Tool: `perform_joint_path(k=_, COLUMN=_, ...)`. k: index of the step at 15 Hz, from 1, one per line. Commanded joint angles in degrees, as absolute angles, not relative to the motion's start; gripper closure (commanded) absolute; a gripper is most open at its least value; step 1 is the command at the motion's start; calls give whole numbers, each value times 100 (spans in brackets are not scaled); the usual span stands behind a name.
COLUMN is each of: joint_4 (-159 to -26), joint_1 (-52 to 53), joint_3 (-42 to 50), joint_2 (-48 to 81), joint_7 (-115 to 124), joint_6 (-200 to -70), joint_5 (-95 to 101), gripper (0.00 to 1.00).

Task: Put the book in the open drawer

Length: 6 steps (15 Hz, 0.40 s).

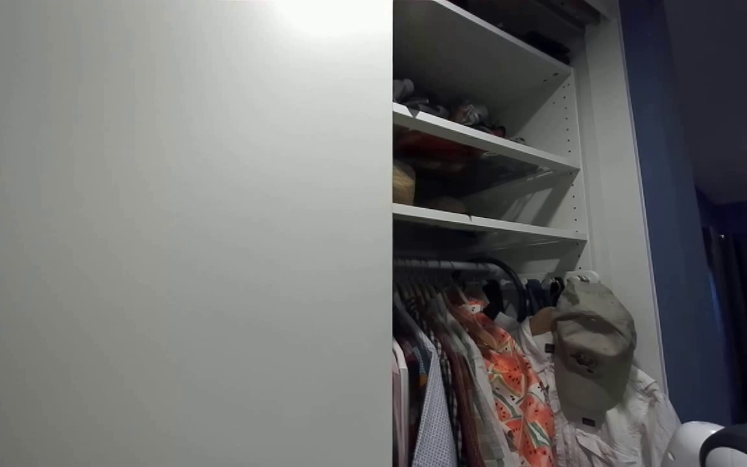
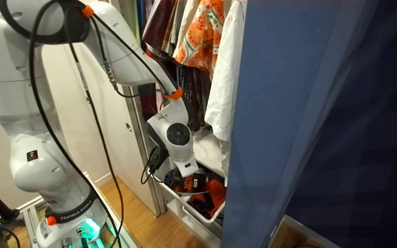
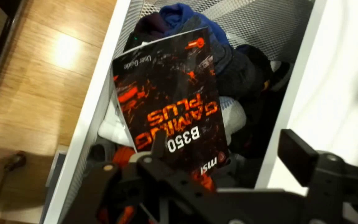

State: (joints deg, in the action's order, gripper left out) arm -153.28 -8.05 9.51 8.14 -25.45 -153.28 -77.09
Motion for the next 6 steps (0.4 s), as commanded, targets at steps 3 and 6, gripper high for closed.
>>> perform_joint_path(k=3, joint_4=-15755, joint_1=-1192, joint_3=1427, joint_2=-347, joint_7=-3202, joint_6=-15128, joint_5=-6461, gripper=0)
perform_joint_path(k=6, joint_4=-15585, joint_1=-1184, joint_3=1414, joint_2=-169, joint_7=-3312, joint_6=-15210, joint_5=-6610, gripper=0)
